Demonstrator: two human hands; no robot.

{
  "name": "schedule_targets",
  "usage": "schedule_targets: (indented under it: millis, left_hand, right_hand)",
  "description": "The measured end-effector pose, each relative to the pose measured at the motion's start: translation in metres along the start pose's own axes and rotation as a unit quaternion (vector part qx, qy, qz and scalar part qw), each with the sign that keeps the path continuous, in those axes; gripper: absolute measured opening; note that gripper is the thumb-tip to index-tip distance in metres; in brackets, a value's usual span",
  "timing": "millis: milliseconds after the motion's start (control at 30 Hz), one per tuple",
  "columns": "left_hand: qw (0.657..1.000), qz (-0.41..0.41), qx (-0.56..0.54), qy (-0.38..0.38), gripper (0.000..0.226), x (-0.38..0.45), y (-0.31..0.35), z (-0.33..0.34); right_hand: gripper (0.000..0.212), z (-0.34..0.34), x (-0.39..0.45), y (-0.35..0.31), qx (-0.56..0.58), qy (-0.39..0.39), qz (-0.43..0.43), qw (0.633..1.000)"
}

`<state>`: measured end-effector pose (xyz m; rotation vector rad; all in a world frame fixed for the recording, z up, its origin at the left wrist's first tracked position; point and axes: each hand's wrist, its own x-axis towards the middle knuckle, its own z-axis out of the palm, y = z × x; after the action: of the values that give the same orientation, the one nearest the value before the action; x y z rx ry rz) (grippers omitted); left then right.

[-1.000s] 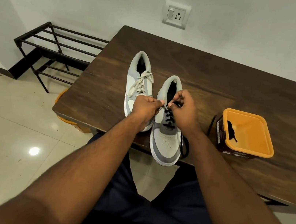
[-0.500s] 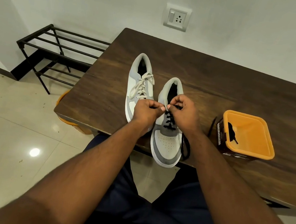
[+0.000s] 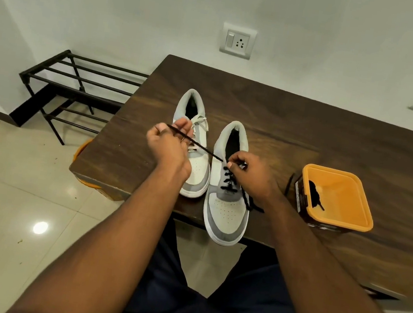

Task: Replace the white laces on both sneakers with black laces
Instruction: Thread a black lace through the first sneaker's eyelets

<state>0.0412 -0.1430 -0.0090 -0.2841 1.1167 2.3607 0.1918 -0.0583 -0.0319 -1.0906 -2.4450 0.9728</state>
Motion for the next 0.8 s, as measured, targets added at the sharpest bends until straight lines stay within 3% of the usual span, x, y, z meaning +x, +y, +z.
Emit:
schedule_targets:
  millis: [67,133,167,233,267,300,367,400,467,600,667,800]
  left_hand:
    - [1.000,-0.006,0.005,0.003,0.019,-0.001,0.005,0.006]
    - [0.990,0.067,0.111,0.048,0.014,-0.004,0.001,0.007]
    - [0.969,0.140,0.189,0.075,0.015,-0.007,-0.002,0.003]
    - [0.879,0.305,0.359,0.073,0.034,-0.014,-0.012,-0.010]
    - [0.833,0.348,0.430,0.014,0.033,-0.018,-0.019,-0.018]
    - [0.811,0.335,0.476,-0.061,0.026,-0.022,-0.027,-0.023]
    - [0.827,0.178,0.502,-0.177,0.015,-0.028,-0.040,-0.029]
    - [0.832,0.115,0.506,-0.195,0.014,-0.028,-0.047,-0.033]
    - [0.835,0.075,0.505,-0.207,0.011,-0.024,-0.057,-0.039]
    - [0.873,0.029,0.446,-0.196,0.016,-0.016,-0.061,-0.038]
    - [0.900,0.044,0.406,-0.151,0.019,-0.012,-0.052,-0.034]
    - [0.947,0.130,0.276,0.095,0.018,0.021,-0.021,-0.038]
  right_hand:
    - [0.019,-0.002,0.000,0.001,0.016,-0.014,0.001,1.000]
    - [0.026,-0.003,-0.001,0.004,0.025,-0.012,-0.022,0.999]
    - [0.030,-0.004,-0.002,0.006,0.031,0.009,-0.038,0.999]
    - [0.033,-0.006,-0.004,0.015,0.042,0.085,-0.046,0.994]
    - [0.032,-0.007,-0.005,0.020,0.041,0.118,-0.034,0.992]
    - [0.030,-0.008,-0.004,0.025,0.040,0.130,-0.013,0.991]
    - [0.029,-0.009,-0.002,0.031,0.052,0.090,0.034,0.994]
    - [0.029,-0.007,-0.004,0.033,0.060,0.061,0.046,0.995]
    - [0.028,-0.002,-0.006,0.031,0.069,0.042,0.048,0.996]
    - [0.014,0.002,-0.005,0.028,0.089,0.078,0.050,0.992]
    - [0.014,0.004,-0.004,0.033,0.090,0.085,0.064,0.990]
    - [0.012,0.005,-0.003,0.040,0.094,0.080,0.084,0.989]
